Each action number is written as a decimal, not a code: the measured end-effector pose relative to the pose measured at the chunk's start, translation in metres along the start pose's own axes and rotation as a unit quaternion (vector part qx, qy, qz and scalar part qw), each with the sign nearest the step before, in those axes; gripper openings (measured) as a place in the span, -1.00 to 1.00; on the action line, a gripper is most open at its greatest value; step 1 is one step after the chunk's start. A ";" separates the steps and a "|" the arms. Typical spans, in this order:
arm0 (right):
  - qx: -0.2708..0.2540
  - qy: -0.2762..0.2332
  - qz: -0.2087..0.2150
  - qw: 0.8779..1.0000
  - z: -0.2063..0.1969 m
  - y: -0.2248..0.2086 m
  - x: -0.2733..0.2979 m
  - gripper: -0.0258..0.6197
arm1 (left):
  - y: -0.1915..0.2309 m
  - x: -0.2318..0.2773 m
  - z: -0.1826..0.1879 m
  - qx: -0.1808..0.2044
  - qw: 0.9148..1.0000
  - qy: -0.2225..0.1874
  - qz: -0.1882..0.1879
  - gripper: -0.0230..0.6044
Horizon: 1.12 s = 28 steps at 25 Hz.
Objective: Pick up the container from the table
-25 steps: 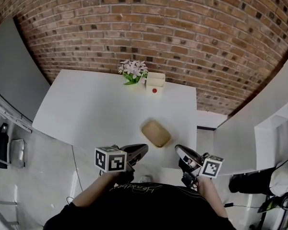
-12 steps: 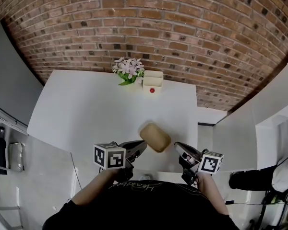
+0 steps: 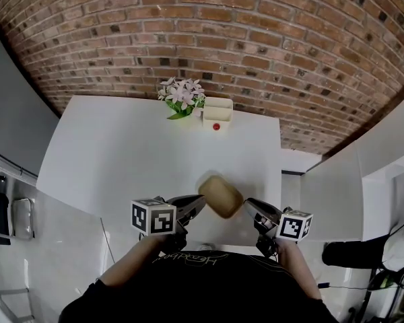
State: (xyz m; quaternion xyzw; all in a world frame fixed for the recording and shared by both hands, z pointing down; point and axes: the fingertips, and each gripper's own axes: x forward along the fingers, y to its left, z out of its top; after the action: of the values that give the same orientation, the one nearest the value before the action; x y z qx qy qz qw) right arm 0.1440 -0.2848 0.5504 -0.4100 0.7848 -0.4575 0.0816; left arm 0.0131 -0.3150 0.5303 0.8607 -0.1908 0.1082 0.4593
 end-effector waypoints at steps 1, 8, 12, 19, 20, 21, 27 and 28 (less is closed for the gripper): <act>0.002 0.004 -0.003 1.000 -0.001 -0.003 0.002 -0.67 | 0.002 0.000 0.001 -0.002 1.000 -0.001 0.001 -0.92; 0.017 0.021 -0.024 0.999 -0.009 -0.031 0.012 -0.50 | 0.012 0.000 0.009 -0.008 1.000 -0.011 0.007 -0.92; 0.027 0.032 -0.056 0.998 -0.017 -0.054 0.013 -0.43 | 0.016 0.000 0.014 -0.009 1.000 -0.015 0.014 -0.91; 0.058 0.061 -0.092 0.992 -0.045 -0.090 0.019 -0.33 | 0.023 0.000 0.010 -0.016 1.000 -0.009 0.020 -0.92; 0.062 0.063 -0.094 0.992 -0.049 -0.093 0.020 -0.33 | 0.024 -0.001 0.011 -0.016 1.000 -0.011 0.021 -0.92; 0.066 0.065 -0.095 0.991 -0.053 -0.095 0.021 -0.33 | 0.024 -0.003 0.012 -0.016 1.000 -0.014 0.023 -0.92; 0.090 0.062 -0.095 0.989 -0.064 -0.104 0.025 -0.33 | 0.026 -0.007 0.013 -0.019 0.999 -0.024 0.028 -0.92; 0.093 0.058 -0.094 0.990 -0.064 -0.105 0.025 -0.33 | 0.026 -0.007 0.013 -0.019 0.999 -0.028 0.026 -0.92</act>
State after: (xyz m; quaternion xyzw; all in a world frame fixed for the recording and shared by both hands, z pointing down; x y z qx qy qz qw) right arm 0.1551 -0.2866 0.6756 -0.4453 0.7002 -0.5573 0.0304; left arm -0.0043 -0.3376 0.5396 0.8493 -0.2279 0.0927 0.4671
